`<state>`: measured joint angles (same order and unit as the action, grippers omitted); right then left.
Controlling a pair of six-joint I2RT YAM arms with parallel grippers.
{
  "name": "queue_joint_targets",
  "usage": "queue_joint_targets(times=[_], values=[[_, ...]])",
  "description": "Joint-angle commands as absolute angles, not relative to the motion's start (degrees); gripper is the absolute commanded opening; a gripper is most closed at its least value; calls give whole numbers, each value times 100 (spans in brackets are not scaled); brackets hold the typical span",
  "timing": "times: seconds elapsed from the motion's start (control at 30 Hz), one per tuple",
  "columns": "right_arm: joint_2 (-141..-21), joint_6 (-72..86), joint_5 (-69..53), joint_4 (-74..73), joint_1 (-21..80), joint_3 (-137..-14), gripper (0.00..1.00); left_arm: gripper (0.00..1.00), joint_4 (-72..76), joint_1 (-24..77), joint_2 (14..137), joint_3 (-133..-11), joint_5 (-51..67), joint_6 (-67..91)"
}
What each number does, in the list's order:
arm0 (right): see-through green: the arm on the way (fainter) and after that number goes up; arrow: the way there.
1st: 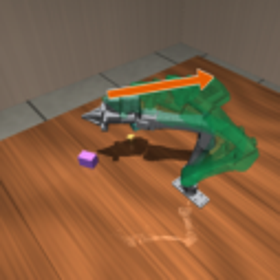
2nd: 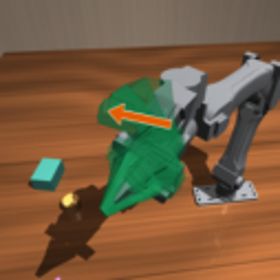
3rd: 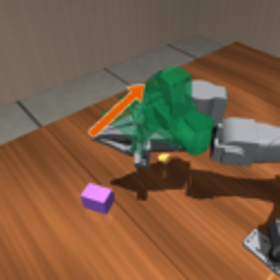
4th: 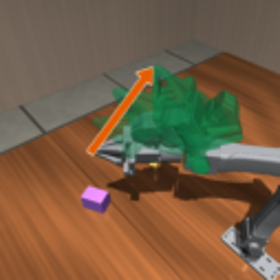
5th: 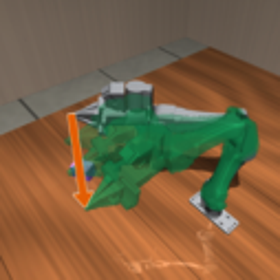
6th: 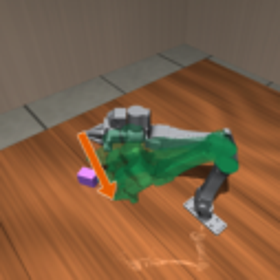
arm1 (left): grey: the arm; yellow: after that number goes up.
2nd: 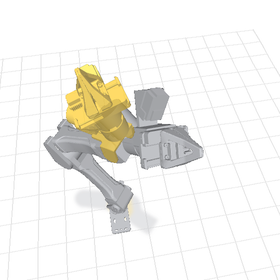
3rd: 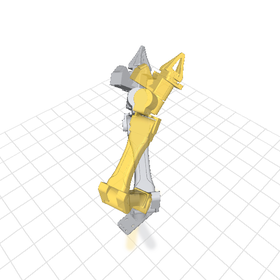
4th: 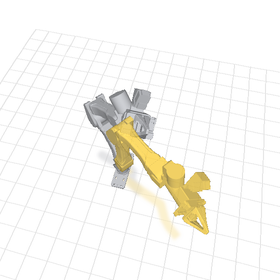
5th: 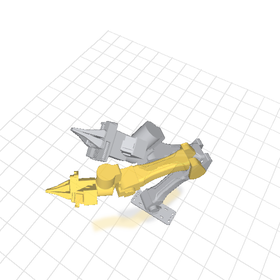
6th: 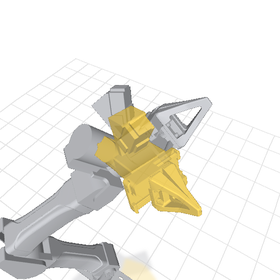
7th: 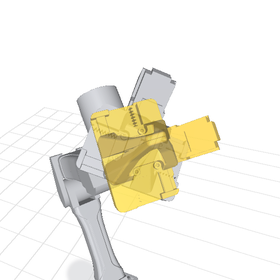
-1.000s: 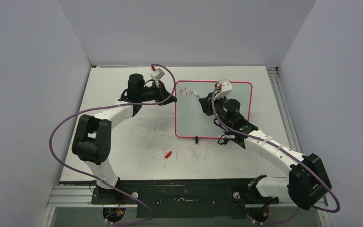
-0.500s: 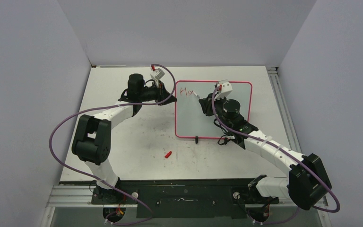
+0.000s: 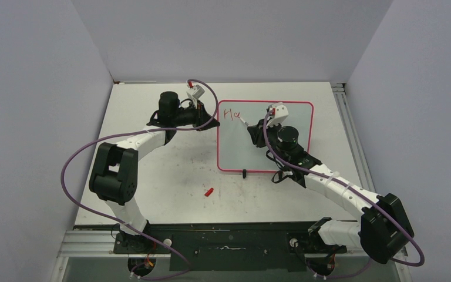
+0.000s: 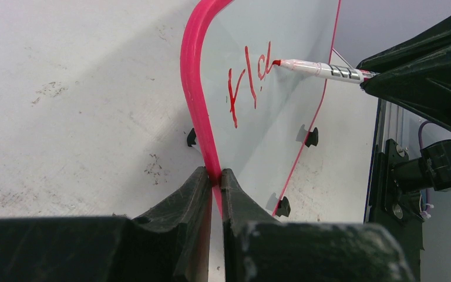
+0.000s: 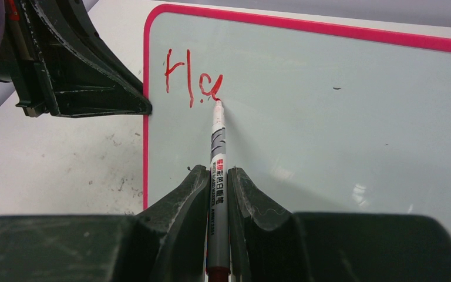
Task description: Write a sentence on the whiteboard
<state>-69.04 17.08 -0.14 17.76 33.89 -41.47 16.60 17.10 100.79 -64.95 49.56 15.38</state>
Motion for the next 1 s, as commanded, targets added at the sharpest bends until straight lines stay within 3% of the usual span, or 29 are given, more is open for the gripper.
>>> queue_joint_targets(times=[0.0,0.97], values=[[-6582,1626,311,1719,3395,-4126,5,0,1836,1644,9756,-6523,5044,1433],[-6768,1439,308,1889,3402,-4318,5,0,1819,1644,9747,-6513,5034,1406]])
